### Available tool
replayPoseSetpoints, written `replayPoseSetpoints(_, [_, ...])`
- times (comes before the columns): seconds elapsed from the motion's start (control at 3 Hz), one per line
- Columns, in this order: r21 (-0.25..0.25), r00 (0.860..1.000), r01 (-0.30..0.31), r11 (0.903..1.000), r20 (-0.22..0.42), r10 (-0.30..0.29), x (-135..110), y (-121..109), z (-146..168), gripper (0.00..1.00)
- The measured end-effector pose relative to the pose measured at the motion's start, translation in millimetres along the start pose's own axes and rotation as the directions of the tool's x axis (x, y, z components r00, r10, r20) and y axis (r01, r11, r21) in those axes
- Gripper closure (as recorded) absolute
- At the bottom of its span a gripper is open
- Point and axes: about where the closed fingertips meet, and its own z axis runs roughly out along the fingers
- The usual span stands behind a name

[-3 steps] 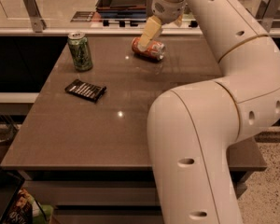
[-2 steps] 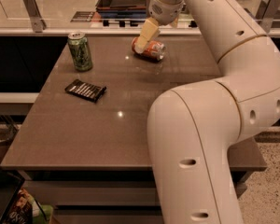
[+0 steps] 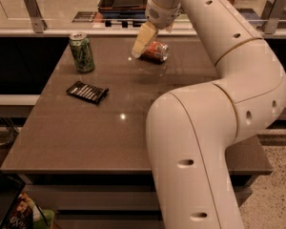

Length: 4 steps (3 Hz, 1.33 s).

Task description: Place coke can upright

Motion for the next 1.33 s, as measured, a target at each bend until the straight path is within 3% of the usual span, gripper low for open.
replayPoseSetpoints(1.33, [-0.041, 0.999, 0.038, 0.9984, 0.033, -0.036, -6, -11, 30, 0.0])
